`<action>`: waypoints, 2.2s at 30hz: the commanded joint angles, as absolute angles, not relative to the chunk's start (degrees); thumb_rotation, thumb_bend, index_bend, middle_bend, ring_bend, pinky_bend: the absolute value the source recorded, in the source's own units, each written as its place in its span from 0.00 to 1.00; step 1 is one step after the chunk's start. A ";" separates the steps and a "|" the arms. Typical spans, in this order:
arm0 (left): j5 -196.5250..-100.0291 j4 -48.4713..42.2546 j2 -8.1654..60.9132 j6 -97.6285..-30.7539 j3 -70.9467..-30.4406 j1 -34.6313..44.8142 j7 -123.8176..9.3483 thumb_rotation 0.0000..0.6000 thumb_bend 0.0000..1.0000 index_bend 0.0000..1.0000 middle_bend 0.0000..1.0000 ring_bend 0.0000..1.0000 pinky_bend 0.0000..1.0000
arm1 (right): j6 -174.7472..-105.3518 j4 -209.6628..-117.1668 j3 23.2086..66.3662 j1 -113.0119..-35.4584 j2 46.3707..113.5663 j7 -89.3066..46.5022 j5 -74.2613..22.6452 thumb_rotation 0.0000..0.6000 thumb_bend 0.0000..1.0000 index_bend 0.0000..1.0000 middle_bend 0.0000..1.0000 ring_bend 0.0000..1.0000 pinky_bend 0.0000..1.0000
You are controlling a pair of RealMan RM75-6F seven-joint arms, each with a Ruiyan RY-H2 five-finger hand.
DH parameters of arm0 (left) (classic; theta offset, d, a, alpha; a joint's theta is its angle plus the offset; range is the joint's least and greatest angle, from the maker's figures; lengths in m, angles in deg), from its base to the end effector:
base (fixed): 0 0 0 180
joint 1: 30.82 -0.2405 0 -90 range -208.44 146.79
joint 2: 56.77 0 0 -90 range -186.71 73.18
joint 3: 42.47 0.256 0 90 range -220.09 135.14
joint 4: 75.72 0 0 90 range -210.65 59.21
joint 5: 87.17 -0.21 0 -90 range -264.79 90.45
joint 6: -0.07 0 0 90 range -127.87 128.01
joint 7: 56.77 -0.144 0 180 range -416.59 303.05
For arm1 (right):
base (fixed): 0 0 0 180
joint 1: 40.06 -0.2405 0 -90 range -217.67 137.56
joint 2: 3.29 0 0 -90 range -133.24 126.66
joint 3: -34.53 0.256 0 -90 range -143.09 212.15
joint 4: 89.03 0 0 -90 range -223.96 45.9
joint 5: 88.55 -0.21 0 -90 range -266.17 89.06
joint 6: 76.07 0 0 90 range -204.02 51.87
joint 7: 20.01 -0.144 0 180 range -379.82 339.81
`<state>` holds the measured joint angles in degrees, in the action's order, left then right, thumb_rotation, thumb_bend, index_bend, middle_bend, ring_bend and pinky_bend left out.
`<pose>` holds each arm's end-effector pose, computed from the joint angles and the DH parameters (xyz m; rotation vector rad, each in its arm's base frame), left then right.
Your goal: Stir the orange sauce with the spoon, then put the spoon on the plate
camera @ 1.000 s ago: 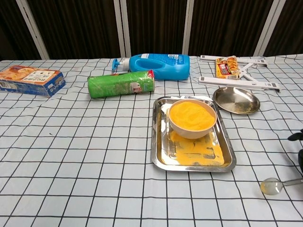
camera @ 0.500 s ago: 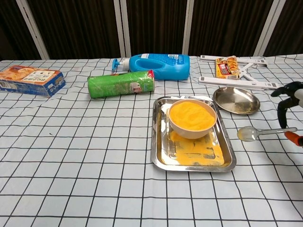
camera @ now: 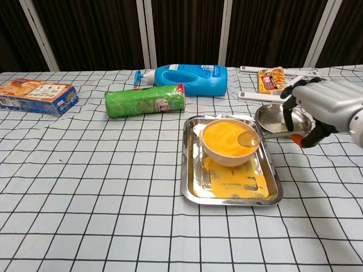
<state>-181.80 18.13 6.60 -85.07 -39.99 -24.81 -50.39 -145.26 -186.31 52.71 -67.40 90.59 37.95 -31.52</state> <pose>-0.2912 0.1647 0.1405 -1.5358 -1.0033 -1.0257 -0.1610 -0.2983 0.0013 1.6235 -0.7781 0.6523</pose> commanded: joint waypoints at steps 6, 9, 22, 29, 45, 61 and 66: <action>-181.61 18.17 6.16 -84.11 -39.79 -24.35 -49.21 1.00 0.00 0.00 0.00 0.00 0.00 | -146.11 -181.87 54.38 -71.89 94.56 40.75 -36.48 1.00 0.45 0.58 0.15 0.00 0.00; -181.51 18.31 6.00 -83.76 -39.73 -24.19 -48.84 1.00 0.00 0.00 0.00 0.00 0.00 | -146.40 -180.21 54.36 -73.10 95.73 41.51 -38.03 1.00 0.45 0.58 0.15 0.00 0.00; -181.55 18.41 5.66 -83.23 -39.52 -23.83 -48.03 1.00 0.00 0.00 0.00 0.00 0.00 | -148.68 -178.24 53.67 -76.61 98.03 42.46 -40.44 1.00 0.45 0.48 0.15 0.00 0.00; -181.59 18.48 5.65 -83.31 -39.48 -23.85 -48.04 1.00 0.00 0.00 0.00 0.00 0.00 | -149.81 -178.85 52.75 -76.97 97.61 42.97 -40.82 1.00 0.45 0.30 0.15 0.00 0.00; -181.02 18.78 5.60 -82.91 -39.44 -23.77 -48.05 1.00 0.00 0.00 0.00 0.00 0.00 | -151.59 -181.33 49.26 -76.01 95.62 42.22 -43.81 1.00 0.45 0.30 0.15 0.00 0.00; -180.82 19.17 5.70 -83.04 -39.51 -23.83 -48.58 1.00 0.00 0.00 0.00 0.00 0.00 | -153.52 -187.17 44.37 -74.73 93.33 41.17 -41.71 1.00 0.45 0.32 0.15 0.00 0.00; -180.83 19.21 5.76 -83.13 -39.53 -23.86 -48.78 1.00 0.00 0.00 0.00 0.00 0.00 | -154.30 -188.46 43.93 -74.49 92.66 41.25 -42.05 1.00 0.45 0.32 0.15 0.00 0.00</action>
